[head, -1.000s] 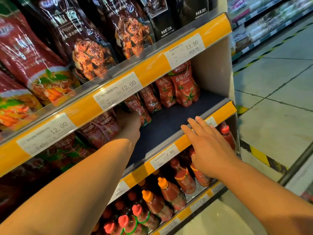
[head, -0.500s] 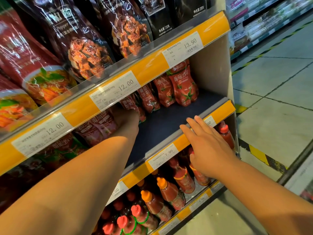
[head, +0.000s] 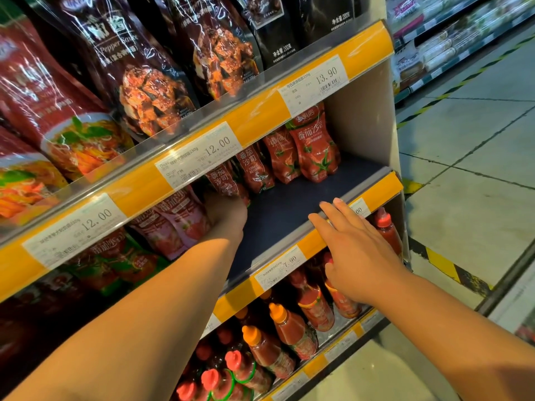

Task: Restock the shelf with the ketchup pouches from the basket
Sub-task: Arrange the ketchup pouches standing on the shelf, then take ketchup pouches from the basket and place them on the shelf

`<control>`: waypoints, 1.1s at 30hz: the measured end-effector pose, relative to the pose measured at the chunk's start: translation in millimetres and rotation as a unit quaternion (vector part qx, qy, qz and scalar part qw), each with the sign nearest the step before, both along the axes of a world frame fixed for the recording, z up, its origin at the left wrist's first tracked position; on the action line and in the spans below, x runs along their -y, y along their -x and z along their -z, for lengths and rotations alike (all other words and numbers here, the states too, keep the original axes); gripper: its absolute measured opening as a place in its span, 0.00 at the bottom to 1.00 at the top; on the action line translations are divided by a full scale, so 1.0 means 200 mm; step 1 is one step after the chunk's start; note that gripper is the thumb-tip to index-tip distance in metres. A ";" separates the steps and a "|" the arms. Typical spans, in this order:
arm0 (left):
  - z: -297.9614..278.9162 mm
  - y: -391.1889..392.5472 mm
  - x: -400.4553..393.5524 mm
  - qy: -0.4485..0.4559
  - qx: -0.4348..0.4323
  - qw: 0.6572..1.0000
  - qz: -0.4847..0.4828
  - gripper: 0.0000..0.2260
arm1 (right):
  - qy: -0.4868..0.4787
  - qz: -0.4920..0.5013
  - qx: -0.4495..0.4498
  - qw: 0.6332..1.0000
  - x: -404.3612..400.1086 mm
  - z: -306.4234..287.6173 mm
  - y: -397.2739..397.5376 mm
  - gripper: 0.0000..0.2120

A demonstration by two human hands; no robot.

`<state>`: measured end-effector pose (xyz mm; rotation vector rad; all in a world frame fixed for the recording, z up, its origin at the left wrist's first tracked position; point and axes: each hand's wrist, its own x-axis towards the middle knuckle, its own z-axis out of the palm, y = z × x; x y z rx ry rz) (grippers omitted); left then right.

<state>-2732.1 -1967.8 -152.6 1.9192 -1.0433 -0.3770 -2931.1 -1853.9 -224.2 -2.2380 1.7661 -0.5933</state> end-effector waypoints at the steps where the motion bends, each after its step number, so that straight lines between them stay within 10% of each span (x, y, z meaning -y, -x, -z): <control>1: 0.00 0.00 -0.01 -0.012 0.014 1.000 0.001 0.20 | -0.001 0.000 -0.001 1.000 0.00 0.00 0.00 0.45; 10: 0.08 -0.05 -0.05 -0.021 0.149 0.986 0.075 0.21 | -0.001 -0.004 -0.002 1.000 0.00 0.00 0.01 0.45; 15: 0.05 0.00 -0.32 0.045 -0.012 0.985 0.168 0.23 | 0.002 -0.035 0.026 0.999 -0.01 -0.01 0.05 0.43; 21: -0.01 0.25 -0.88 0.214 -0.046 0.894 0.391 0.14 | 0.008 -0.047 0.076 0.996 -0.14 -0.06 0.35 0.38; 28: 0.38 0.79 -1.09 0.055 0.037 0.817 0.573 0.13 | 0.014 0.124 0.151 0.981 -0.50 0.03 0.93 0.20; 33: 0.56 1.09 -1.11 -0.002 0.224 0.754 0.617 0.36 | -0.077 0.318 0.136 0.935 -0.88 0.29 1.29 0.11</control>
